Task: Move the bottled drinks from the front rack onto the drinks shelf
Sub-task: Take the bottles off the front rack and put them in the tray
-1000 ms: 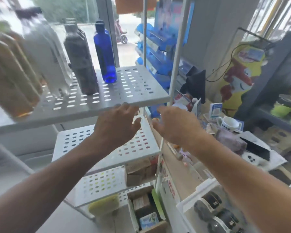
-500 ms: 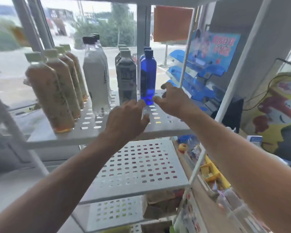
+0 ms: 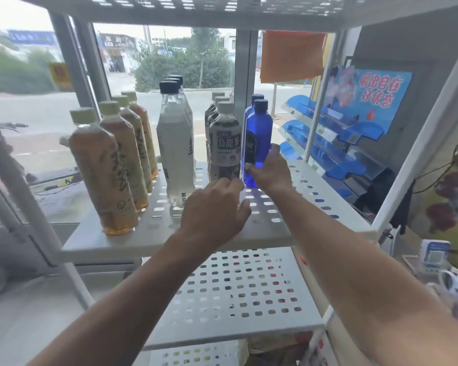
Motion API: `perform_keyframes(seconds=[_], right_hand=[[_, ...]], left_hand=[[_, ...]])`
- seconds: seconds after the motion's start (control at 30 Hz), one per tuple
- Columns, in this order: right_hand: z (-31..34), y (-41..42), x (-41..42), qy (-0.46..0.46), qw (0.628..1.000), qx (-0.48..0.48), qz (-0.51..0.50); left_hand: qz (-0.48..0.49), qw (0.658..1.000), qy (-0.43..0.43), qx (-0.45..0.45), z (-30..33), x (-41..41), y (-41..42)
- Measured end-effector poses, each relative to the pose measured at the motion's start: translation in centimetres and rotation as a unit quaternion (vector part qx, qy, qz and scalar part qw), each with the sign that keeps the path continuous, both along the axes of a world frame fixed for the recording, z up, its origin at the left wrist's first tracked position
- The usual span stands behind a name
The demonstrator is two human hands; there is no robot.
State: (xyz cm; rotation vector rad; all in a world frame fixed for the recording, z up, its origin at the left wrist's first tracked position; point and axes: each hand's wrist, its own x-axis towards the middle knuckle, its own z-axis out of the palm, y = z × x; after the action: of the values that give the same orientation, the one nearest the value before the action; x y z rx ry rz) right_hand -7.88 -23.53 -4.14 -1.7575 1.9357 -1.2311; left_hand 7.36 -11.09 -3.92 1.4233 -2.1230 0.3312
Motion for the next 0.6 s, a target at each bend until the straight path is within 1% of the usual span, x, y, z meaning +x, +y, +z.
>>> perform_keyframes(seconds=[0.1, 0.23, 0.3, 0.4, 0.5, 0.6], right_hand=[[-0.1, 0.4, -0.4, -0.011, 1.0, -0.01, -0.003], [0.1, 3.3, -1.5, -0.059, 0.997, -0.038, 0.011], [0.5, 5.6, -2.3, -0.072, 0.996, -0.044, 0.022], [1.4, 9.3, -3.4, -0.108, 0.991, -0.044, 0.059], [1.9, 13.0, -4.4, -0.14, 0.985, -0.041, 0.091], [1.7, 16.5, -5.3, -0.202, 0.971, -0.026, 0.122]], left_hand=[[-0.013, 1.0, 0.0, -0.008, -0.1, -0.1, -0.5], [-0.03, 0.999, 0.012, 0.001, -0.2, 0.0, -1.0], [-0.049, 0.996, 0.068, 0.02, -0.1, 0.0, -1.0], [-0.091, 0.977, 0.189, 0.043, 0.4, -0.5, -0.9], [-0.148, 0.94, 0.3, 0.069, 1.4, -1.7, -0.3], [-0.192, 0.901, 0.367, 0.128, 2.4, -3.5, 1.0]])
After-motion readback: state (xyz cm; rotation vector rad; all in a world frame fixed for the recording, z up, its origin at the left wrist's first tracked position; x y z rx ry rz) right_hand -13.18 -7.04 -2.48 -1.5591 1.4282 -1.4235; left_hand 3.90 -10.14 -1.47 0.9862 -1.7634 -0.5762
